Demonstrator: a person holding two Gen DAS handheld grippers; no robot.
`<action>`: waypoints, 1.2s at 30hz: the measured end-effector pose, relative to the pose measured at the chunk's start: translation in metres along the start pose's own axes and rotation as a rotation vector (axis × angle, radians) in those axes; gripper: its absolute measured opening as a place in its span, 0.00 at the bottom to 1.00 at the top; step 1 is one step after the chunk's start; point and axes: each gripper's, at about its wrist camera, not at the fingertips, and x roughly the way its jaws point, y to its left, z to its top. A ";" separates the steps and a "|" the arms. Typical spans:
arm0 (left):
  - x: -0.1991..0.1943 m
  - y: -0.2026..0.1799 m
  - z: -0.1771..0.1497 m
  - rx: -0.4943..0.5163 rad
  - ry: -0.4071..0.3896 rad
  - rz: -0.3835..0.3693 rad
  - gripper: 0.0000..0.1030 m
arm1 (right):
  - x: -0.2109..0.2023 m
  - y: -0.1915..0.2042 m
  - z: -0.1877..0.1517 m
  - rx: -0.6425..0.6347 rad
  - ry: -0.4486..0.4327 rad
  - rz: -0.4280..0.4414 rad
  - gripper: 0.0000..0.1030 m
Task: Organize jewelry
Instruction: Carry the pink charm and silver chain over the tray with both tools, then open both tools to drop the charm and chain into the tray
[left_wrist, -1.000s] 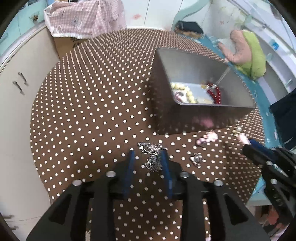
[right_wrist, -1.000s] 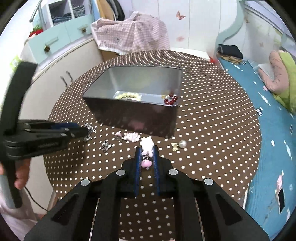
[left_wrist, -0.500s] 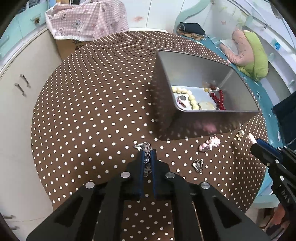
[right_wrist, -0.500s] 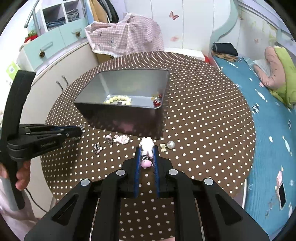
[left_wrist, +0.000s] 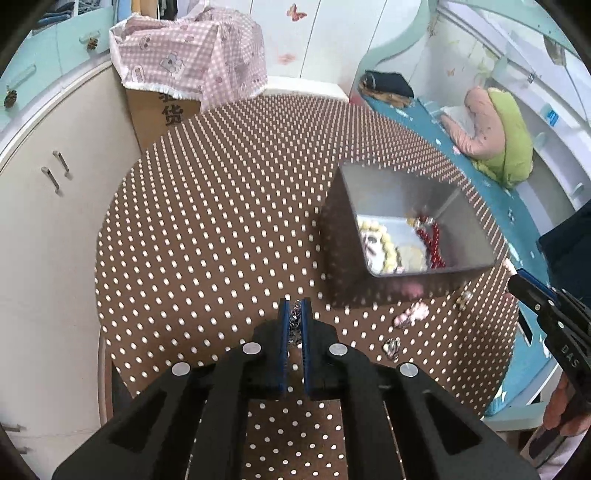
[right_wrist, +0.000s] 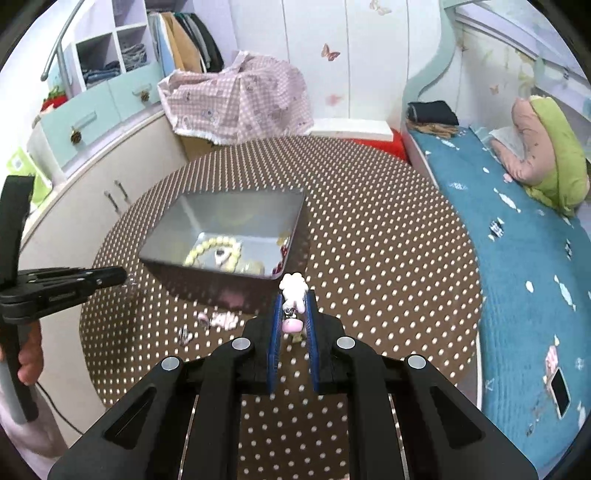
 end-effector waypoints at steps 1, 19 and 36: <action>-0.005 0.001 0.004 0.001 -0.014 -0.005 0.05 | -0.001 -0.001 0.004 0.001 -0.010 -0.001 0.13; -0.041 -0.053 0.067 0.097 -0.149 -0.136 0.05 | 0.006 0.012 0.048 0.013 -0.050 0.102 0.13; -0.024 -0.050 0.063 0.089 -0.136 -0.110 0.47 | 0.011 0.004 0.052 0.070 -0.036 0.041 0.70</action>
